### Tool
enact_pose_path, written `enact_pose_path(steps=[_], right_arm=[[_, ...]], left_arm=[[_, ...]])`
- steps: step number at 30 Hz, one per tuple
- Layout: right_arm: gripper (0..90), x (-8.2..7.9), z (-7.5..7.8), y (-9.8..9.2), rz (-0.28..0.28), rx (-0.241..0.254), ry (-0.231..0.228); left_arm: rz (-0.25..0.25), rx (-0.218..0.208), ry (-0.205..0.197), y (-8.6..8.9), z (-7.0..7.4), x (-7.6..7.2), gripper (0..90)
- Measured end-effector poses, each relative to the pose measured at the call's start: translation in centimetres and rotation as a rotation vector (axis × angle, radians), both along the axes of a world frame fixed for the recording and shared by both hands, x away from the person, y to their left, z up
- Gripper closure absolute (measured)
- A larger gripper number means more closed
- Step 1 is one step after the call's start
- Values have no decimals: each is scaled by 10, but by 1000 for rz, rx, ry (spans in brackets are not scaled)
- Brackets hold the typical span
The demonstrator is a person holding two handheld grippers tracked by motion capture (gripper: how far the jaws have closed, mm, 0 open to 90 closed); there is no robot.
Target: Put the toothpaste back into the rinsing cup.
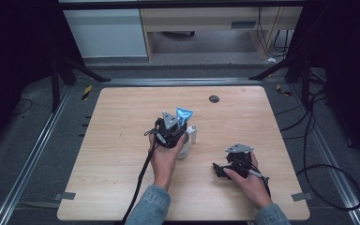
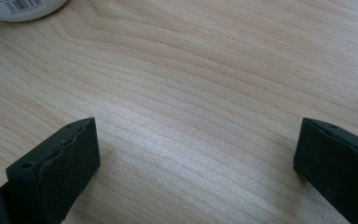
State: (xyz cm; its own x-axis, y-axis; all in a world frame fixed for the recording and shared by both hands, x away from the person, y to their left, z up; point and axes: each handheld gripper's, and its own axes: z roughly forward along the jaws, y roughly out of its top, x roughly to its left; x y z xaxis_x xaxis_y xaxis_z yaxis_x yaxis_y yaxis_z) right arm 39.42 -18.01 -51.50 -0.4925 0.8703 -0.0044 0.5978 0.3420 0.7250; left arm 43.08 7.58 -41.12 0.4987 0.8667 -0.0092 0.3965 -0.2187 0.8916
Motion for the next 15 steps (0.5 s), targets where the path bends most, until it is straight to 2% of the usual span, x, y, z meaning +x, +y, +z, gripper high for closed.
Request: enact_pose_path(steps=[15], right_arm=[[5, 0, 0, 0, 1, 0, 0]], left_arm=[[-5, 20, 2, -1, 1, 1, 702]])
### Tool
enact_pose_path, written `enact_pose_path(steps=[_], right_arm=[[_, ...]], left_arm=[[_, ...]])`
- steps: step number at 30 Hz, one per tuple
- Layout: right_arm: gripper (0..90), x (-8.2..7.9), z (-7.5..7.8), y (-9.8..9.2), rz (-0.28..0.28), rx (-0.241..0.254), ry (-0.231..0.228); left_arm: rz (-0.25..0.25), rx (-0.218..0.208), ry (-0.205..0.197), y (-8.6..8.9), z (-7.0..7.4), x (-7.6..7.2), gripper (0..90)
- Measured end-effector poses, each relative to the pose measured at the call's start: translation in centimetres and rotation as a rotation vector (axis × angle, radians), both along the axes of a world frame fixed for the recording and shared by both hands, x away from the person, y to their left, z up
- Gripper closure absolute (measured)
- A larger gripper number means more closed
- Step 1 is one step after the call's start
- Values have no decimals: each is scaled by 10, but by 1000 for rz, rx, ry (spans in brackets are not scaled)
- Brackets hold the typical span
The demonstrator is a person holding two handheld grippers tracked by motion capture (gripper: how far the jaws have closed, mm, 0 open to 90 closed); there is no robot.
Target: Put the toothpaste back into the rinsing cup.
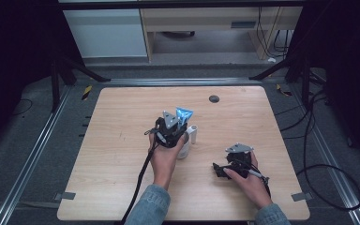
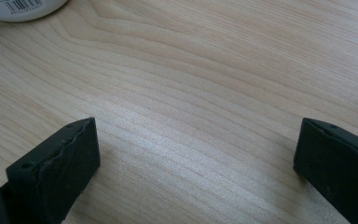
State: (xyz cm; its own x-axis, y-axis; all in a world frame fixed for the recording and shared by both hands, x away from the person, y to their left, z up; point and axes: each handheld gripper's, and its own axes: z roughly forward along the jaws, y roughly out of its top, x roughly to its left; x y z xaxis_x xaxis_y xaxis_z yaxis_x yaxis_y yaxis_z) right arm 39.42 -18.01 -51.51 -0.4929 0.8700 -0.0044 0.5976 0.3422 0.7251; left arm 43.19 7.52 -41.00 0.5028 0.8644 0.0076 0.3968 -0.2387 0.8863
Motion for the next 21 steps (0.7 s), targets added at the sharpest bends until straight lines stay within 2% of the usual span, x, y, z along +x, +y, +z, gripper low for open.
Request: enact_pose_path(steps=[21], right_arm=[[5, 0, 0, 0, 0, 1, 0]], left_arm=[[2, 23, -11, -1, 0, 0, 673]])
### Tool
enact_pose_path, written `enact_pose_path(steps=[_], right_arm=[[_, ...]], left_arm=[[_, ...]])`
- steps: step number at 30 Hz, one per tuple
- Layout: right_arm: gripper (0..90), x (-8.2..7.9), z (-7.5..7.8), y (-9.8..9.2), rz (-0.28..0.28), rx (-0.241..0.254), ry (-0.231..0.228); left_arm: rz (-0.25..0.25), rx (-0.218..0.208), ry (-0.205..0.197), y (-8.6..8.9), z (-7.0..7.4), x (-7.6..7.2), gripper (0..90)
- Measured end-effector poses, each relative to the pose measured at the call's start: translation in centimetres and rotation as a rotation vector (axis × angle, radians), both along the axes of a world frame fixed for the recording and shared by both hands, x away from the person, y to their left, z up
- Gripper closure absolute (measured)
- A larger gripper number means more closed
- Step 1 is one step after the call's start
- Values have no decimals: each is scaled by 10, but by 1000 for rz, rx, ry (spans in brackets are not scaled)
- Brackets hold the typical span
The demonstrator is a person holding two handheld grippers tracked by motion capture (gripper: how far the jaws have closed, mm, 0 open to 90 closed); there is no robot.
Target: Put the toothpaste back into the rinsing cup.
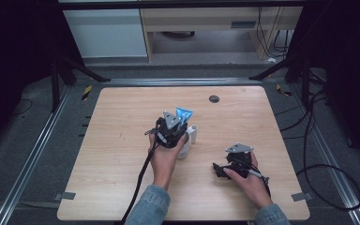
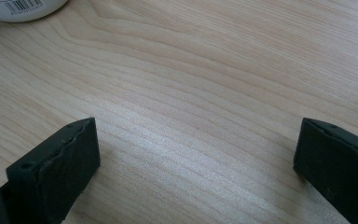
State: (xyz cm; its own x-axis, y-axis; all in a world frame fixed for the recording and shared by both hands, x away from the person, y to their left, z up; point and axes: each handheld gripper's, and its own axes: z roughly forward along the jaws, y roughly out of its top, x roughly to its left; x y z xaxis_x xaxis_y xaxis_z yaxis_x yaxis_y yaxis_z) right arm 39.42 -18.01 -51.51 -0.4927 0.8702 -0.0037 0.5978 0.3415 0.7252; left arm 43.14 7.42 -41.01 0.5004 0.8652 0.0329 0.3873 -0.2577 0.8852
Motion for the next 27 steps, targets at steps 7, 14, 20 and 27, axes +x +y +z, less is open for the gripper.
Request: enact_pose_path(steps=[7, 14, 20, 27], right_arm=[[5, 0, 0, 0, -2, 1, 2], [5, 0, 0, 0, -1, 1, 2], [4, 0, 0, 0, 0, 2, 3], [4, 0, 0, 0, 1, 1, 1]], left_arm=[[3, 13, 0, 0, 0, 0, 647], [8, 26, -1, 1, 1, 0, 602], [7, 33, 3, 4, 4, -1, 530], [-2, 47, 34, 3, 6, 0, 388]])
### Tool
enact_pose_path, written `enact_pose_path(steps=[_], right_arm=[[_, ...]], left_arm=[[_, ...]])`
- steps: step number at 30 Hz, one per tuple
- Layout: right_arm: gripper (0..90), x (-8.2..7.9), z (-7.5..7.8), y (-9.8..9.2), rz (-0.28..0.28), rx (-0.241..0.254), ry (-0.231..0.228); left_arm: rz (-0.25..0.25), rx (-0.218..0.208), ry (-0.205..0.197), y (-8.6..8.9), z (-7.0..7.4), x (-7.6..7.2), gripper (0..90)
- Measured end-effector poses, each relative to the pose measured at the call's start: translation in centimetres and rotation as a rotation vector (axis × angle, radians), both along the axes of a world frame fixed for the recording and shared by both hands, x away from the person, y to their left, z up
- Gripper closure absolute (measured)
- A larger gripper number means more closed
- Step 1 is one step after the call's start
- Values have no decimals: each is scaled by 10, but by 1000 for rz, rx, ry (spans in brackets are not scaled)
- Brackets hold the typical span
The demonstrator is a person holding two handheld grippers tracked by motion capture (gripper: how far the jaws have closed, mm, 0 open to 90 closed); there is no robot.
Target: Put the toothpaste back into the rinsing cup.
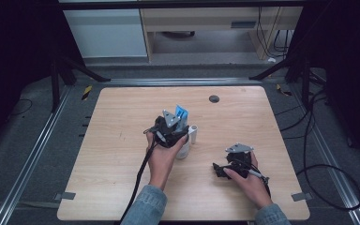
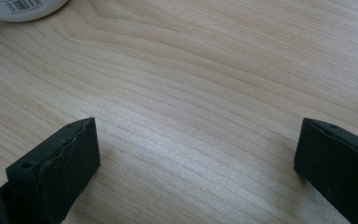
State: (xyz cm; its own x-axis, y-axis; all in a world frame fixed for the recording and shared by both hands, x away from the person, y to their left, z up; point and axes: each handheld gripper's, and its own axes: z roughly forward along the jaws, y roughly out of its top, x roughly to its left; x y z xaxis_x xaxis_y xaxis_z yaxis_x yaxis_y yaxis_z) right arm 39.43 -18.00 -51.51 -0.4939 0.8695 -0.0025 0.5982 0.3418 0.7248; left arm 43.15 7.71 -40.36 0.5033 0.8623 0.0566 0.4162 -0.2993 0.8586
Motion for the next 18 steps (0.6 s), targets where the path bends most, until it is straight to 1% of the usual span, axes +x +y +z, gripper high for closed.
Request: enact_pose_path(steps=[2, 7, 10, 14, 18], right_arm=[[4, 0, 0, 0, 0, 0, 0], [4, 0, 0, 0, 0, 0, 0], [4, 0, 0, 0, 0, 0, 0], [4, 0, 0, 0, 0, 1, 0], [4, 0, 0, -1, 6, -9, -1]], left_arm=[[-3, 3, 10, 0, 0, 0, 355], [-3, 17, 26, 0, 2, -1, 236], [-9, 19, 49, 0, 4, 0, 151], [-6, 9, 53, 1, 7, -2, 98], [-36, 36, 81, 0, 9, -3, 44]])
